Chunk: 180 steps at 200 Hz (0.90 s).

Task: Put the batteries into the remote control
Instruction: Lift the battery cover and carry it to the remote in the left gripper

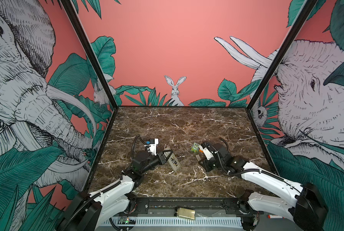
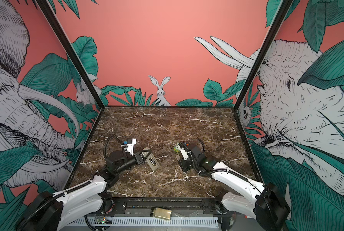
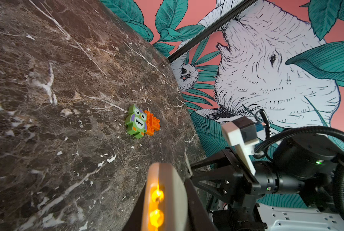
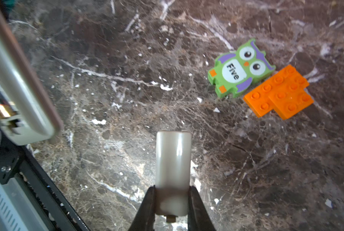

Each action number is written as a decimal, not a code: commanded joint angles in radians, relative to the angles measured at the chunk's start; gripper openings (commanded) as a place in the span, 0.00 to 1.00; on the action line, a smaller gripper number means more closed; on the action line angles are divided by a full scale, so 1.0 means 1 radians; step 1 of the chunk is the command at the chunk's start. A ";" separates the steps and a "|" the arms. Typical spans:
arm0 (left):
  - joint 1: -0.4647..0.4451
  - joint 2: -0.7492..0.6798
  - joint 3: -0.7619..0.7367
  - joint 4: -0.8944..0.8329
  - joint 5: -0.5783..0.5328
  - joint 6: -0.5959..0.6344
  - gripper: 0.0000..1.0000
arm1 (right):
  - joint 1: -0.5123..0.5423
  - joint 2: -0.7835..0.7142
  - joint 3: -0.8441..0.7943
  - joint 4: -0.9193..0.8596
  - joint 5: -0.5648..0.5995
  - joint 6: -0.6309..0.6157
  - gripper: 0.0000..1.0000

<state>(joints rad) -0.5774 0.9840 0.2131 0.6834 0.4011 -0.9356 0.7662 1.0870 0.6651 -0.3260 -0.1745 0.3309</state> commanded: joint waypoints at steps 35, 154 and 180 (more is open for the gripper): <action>-0.006 -0.004 0.011 0.073 -0.028 -0.017 0.00 | 0.082 -0.023 0.082 0.018 -0.024 -0.073 0.07; -0.005 0.017 0.006 0.097 -0.034 -0.019 0.00 | 0.222 0.089 0.215 0.050 0.015 -0.059 0.05; -0.006 0.016 0.004 0.097 -0.034 -0.020 0.00 | 0.249 0.130 0.245 0.056 0.026 -0.051 0.04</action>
<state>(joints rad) -0.5777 1.0077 0.2131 0.7292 0.3759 -0.9470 0.9905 1.1881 0.8658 -0.3088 -0.1680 0.2653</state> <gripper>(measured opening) 0.244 0.219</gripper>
